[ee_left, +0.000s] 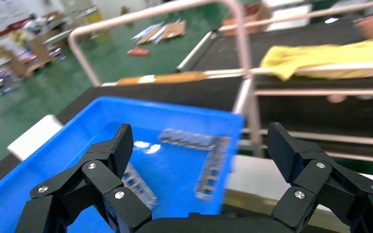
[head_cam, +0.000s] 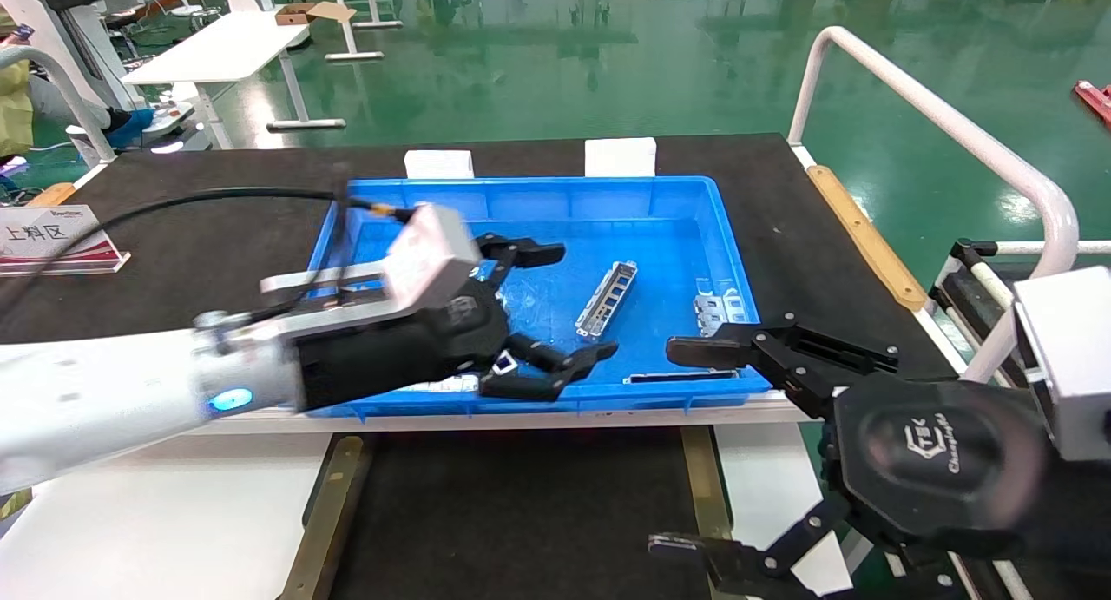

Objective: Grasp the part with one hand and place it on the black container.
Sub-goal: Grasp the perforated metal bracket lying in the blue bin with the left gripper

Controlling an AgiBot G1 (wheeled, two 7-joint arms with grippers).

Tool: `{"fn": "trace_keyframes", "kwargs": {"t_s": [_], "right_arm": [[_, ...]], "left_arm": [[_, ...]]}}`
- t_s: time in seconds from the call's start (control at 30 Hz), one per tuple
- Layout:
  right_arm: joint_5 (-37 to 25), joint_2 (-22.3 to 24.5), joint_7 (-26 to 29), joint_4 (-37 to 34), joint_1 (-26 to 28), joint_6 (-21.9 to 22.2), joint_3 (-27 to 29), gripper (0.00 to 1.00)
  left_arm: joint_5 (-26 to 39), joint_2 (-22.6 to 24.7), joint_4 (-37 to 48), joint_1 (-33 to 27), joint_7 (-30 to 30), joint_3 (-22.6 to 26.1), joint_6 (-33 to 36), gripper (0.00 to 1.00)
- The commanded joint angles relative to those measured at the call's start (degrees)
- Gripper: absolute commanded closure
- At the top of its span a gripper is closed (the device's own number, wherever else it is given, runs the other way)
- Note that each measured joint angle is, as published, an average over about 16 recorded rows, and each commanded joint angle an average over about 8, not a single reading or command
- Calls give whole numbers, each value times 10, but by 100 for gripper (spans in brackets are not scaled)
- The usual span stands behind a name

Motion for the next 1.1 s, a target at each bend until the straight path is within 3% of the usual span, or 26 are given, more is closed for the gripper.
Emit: {"fn": "trace_keyframes", "kwargs": {"t_s": [0.03,0.33,0.63,0.83,1.1], "right_arm": [[0,0,0,0,0,0,0,0],[0,0,0,0,0,0,0,0],[0,0,0,0,0,0,0,0],[0,0,0,0,0,0,0,0],[0,0,0,0,0,0,0,0]], "left_arm": [[27,22,11,-8,-8,12,-28,0],[114,109,93,-48,-40,52,-117,0],[162,184,205,-75,-32,74,-190,0],[162,208,262,-86,-33,106,-231,0],[131,213,296,-99,-72,195,-288,0]]}}
